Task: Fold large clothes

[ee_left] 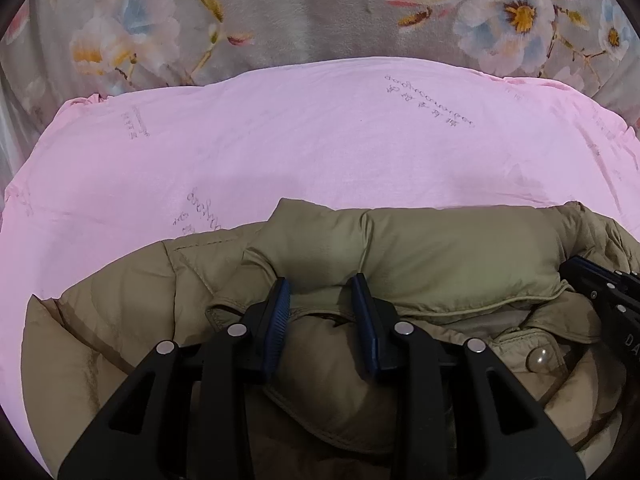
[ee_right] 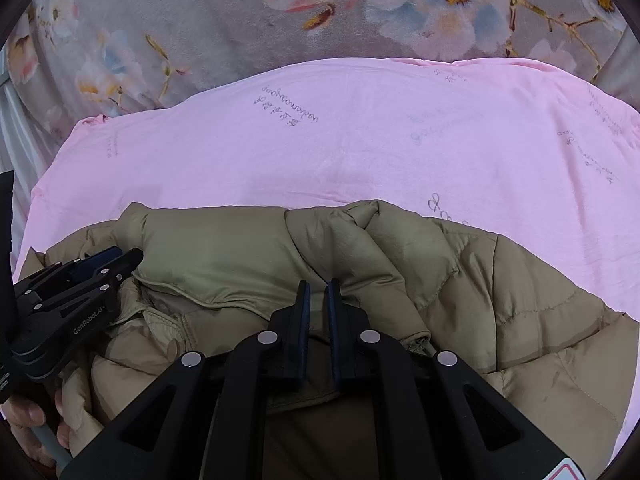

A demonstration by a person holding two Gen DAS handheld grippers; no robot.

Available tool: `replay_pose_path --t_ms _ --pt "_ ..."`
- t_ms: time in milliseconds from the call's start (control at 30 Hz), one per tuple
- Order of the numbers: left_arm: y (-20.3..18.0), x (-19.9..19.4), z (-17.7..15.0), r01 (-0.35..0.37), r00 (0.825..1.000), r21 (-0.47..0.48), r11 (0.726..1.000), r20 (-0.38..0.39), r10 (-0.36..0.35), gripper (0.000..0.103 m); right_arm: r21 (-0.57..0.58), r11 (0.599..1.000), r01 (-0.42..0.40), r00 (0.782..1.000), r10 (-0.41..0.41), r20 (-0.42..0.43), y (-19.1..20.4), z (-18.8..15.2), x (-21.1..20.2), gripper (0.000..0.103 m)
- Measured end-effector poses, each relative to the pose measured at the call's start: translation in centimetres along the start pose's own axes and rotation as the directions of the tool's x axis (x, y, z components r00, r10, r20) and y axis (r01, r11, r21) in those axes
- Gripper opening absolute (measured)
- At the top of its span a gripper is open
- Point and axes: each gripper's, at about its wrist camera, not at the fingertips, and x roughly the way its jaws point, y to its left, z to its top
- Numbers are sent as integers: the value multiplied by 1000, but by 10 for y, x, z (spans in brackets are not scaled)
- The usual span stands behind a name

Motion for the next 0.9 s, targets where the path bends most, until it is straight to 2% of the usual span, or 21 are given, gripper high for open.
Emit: replay_pose_path --t_ms 233,300,333,367,400,433,500,567,733,900 --pt "-1 -3 1 -17 1000 3 1000 -1 17 33 6 1000 -1 1000 1 4 -1 1 -3 7" --pt "3 -14 -3 -43 999 -3 999 -5 43 41 36 999 -14 1000 13 13 -6 -2 -14 9" --pt "5 -24 -6 -42 999 -9 999 -4 42 44 57 998 -10 1000 9 9 -8 -6 -24 17" --pt "10 -40 -13 -38 999 -20 999 -3 38 65 91 996 -18 1000 17 20 -11 -15 -44 30" --pt "17 -59 -23 -17 1000 -40 999 17 18 83 110 993 -35 999 31 34 -13 -24 -65 36" --pt "25 -76 -34 12 999 -52 999 34 -10 88 121 991 -60 997 54 50 -19 -34 -89 46" --pt "41 -107 -63 68 997 -54 996 25 -67 90 130 988 -83 995 75 71 -30 -56 -129 57" --pt "55 -128 -92 81 997 -45 996 -15 -81 90 132 989 -71 996 62 70 -46 -86 -171 65" --pt "104 -195 -176 118 991 -101 988 -56 -124 90 206 976 -75 997 74 14 -93 -165 -253 70" --pt "135 -253 -245 125 987 -187 974 -75 -142 90 282 954 -101 992 118 -45 -119 -245 -297 71"
